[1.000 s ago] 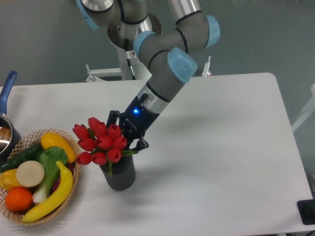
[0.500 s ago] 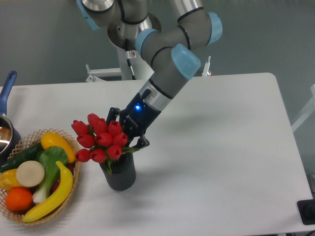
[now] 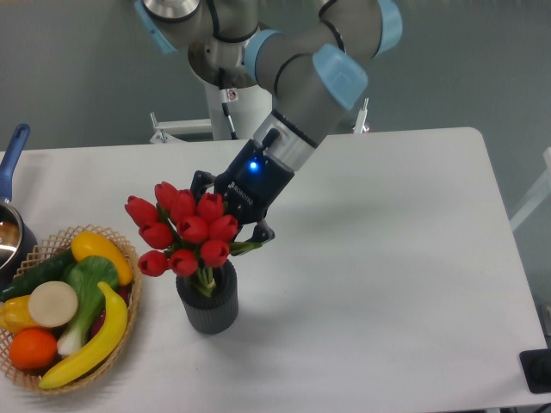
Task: Pick up the flowers from the vase
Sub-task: 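Lift the gripped tulip bunch straight up out of the black vase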
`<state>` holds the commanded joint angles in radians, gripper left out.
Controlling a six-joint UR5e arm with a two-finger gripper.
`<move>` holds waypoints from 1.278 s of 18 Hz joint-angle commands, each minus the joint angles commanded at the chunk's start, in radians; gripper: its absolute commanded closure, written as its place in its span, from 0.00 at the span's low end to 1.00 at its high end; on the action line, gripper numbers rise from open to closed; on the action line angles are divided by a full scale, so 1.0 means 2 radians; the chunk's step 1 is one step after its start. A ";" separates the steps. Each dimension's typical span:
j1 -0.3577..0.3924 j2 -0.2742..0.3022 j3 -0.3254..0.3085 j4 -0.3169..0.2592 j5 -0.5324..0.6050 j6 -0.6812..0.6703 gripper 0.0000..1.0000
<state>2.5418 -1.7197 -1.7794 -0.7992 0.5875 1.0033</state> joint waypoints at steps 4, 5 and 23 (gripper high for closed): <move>0.014 0.013 -0.001 -0.004 -0.014 -0.009 0.56; 0.017 0.014 0.000 -0.003 -0.015 -0.018 0.56; 0.041 0.019 0.063 -0.002 -0.094 -0.167 0.56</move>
<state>2.6246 -1.6812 -1.6537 -0.8038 0.3989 0.6689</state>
